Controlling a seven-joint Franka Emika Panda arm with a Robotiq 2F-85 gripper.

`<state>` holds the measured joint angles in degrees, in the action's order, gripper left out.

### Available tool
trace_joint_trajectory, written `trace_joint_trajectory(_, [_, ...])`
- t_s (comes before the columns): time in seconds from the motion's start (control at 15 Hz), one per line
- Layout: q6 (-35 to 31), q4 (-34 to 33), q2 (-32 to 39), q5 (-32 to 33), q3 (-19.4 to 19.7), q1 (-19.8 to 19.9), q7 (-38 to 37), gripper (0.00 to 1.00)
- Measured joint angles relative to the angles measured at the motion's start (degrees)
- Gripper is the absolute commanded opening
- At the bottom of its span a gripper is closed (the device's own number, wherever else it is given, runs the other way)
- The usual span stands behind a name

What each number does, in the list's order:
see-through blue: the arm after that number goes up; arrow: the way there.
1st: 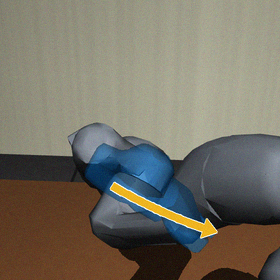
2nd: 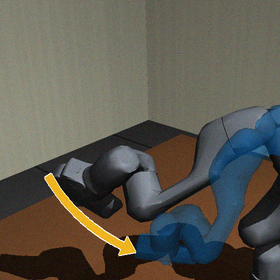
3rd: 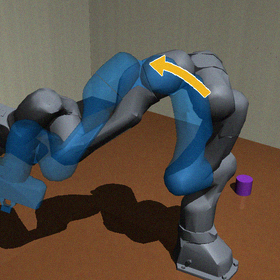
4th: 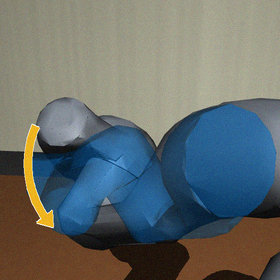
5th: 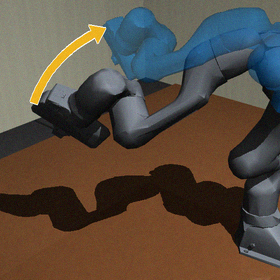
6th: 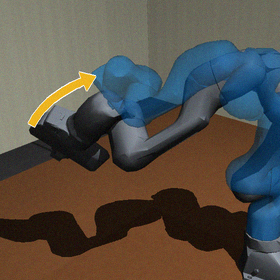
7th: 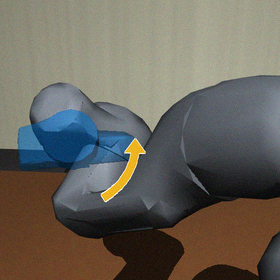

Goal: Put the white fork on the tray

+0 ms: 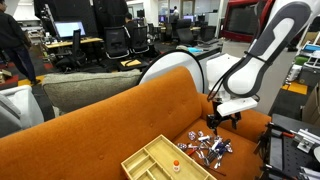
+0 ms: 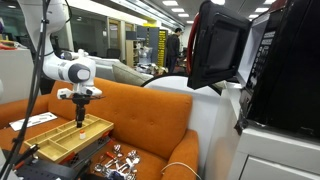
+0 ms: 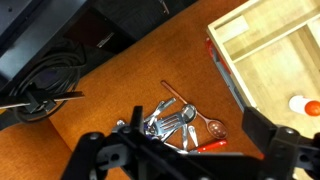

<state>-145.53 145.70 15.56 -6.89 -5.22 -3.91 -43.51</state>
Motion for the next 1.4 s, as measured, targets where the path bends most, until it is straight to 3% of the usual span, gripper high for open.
trace_joint_trajectory(0.27, [-2.69, -7.38, 10.44, -1.46, 4.39, -0.18, -2.3, 1.0])
trace_joint_trajectory(0.67, [-1.01, -20.26, 26.31, -7.17, 8.57, 0.49, -4.77, 1.0])
trace_joint_trajectory(1.2, [0.55, -21.84, 27.01, -7.31, 8.6, 0.56, -5.57, 1.0])
trace_joint_trajectory(1.4, [-0.35, -22.82, 28.02, -9.21, 9.4, 0.36, -9.64, 1.0])
